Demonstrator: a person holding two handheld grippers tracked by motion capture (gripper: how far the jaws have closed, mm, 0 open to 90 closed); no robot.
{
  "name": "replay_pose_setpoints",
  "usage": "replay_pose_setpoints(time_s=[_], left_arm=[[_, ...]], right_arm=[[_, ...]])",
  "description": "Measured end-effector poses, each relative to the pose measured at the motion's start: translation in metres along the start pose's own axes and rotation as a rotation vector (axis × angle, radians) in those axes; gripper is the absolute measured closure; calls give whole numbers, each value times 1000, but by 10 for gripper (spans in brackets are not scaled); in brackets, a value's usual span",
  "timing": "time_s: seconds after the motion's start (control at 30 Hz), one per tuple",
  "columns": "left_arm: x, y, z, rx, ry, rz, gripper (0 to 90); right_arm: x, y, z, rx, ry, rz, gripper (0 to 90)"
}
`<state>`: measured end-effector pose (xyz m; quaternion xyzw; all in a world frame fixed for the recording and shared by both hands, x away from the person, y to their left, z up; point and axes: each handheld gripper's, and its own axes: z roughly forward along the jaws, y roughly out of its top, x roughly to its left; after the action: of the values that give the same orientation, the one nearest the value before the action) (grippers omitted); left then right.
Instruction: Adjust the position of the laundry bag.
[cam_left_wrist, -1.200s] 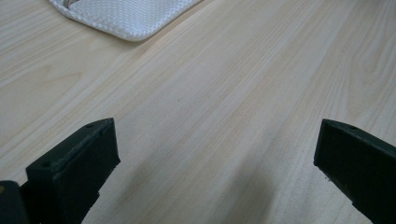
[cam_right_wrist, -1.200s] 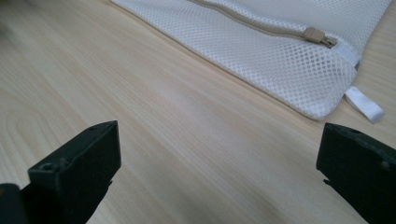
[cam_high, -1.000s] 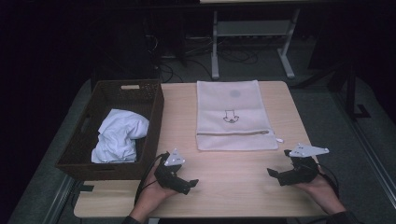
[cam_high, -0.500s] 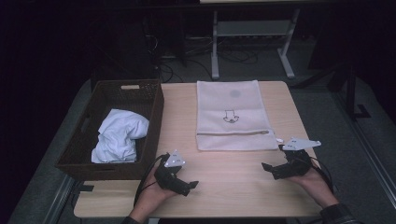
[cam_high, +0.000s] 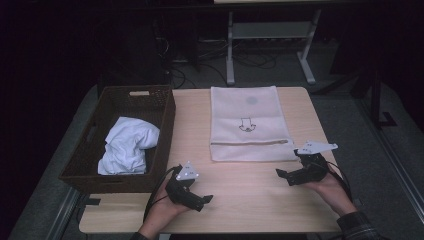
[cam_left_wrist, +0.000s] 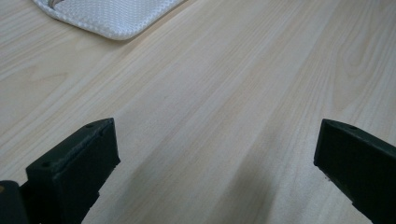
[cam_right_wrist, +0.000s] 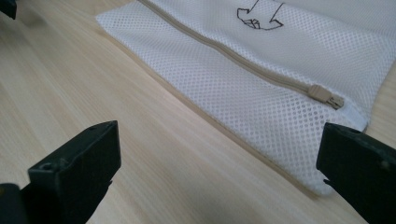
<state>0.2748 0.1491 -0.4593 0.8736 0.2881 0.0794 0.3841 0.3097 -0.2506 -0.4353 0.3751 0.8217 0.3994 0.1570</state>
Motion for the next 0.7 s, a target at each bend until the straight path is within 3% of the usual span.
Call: replay_pose_setpoints(time_s=[0.7], left_arm=[[2,-1,0,-5,-2,-15,0]], right_arm=[[-8,23,12,-20,9,2,17]])
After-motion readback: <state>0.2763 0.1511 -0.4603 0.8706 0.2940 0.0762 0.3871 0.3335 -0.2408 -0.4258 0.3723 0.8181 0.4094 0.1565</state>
